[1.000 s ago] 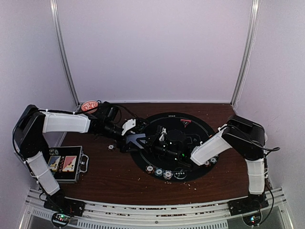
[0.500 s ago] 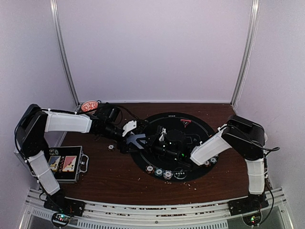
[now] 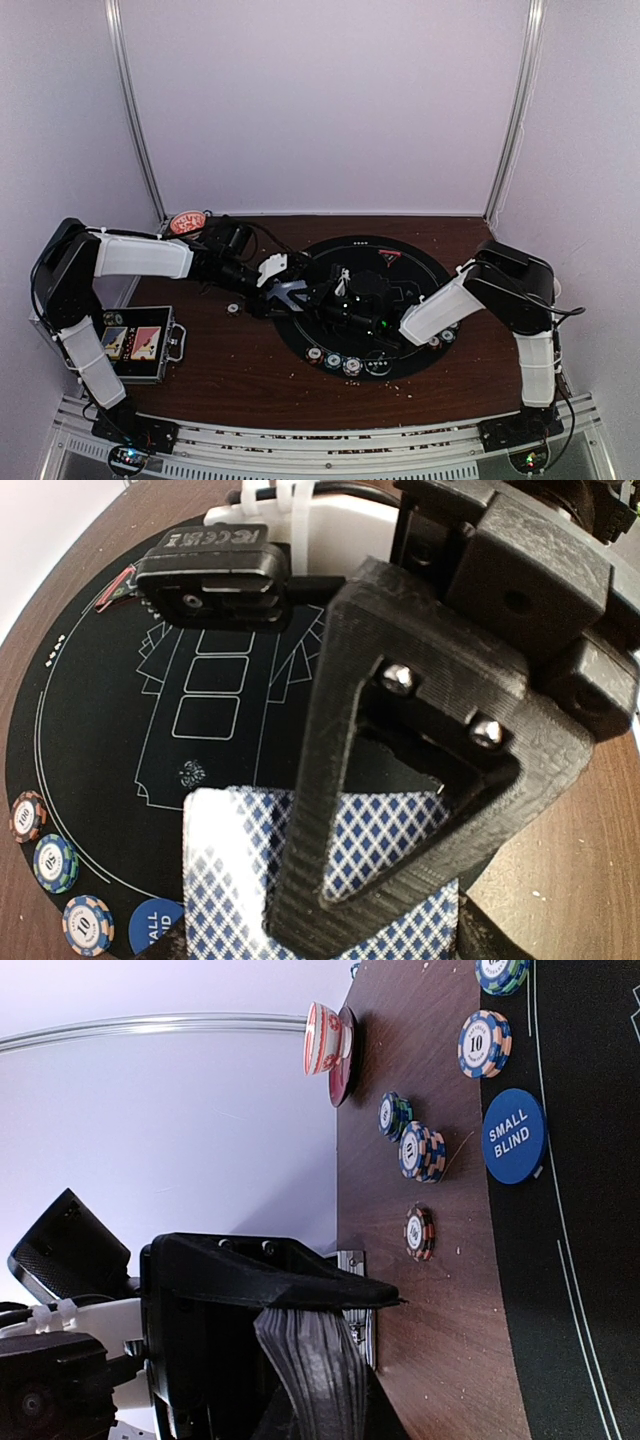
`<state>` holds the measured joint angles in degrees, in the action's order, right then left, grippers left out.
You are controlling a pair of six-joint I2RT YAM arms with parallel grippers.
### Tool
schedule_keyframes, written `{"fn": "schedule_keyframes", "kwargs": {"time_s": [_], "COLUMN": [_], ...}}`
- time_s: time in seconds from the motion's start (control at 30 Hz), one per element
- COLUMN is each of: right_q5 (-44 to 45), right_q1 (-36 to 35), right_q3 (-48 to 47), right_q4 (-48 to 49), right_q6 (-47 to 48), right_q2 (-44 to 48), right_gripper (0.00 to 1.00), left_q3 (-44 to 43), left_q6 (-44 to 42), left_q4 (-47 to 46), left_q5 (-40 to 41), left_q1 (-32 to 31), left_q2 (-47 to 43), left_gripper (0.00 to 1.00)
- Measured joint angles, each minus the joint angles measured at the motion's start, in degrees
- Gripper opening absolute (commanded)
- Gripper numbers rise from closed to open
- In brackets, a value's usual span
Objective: Distribute texas hold em gaming equipment
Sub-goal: Pass from the right arm to the left
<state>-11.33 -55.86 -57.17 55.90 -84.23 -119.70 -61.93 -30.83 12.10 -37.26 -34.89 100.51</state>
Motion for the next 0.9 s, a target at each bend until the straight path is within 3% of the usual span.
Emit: {"fn": "schedule_keyframes", "kwargs": {"time_s": [0.17,0.33,0.6,0.9], "right_q5": [-0.20,-0.70,-2.47,-3.85], "right_q1": [0.02,0.02,0.37,0.90], "right_q3": [-0.02,-0.74,-1.36,-1.99], "right_q4": [-0.17,-0.92,-5.97,-11.43], "right_q6": [0.31,1.57,5.62,9.46], "right_q2": [0.00,0.00,0.13,1.33], "right_gripper": [0.30,0.40,0.47,0.47], "left_q3": [0.00,0.00,0.79,1.64], "left_q6": [0.04,0.02,-0.48,-1.14], "left_q4": [0.02,0.39,2.05,2.99], "left_q5": [-0.04,0.11,0.11,-0.02], "left_q1": [0.00,0.00,-0.04,-0.04], "left_q2": [0.00,0.00,-0.31,-1.33], "left_gripper": [0.49,0.49,0.49,0.50]}}
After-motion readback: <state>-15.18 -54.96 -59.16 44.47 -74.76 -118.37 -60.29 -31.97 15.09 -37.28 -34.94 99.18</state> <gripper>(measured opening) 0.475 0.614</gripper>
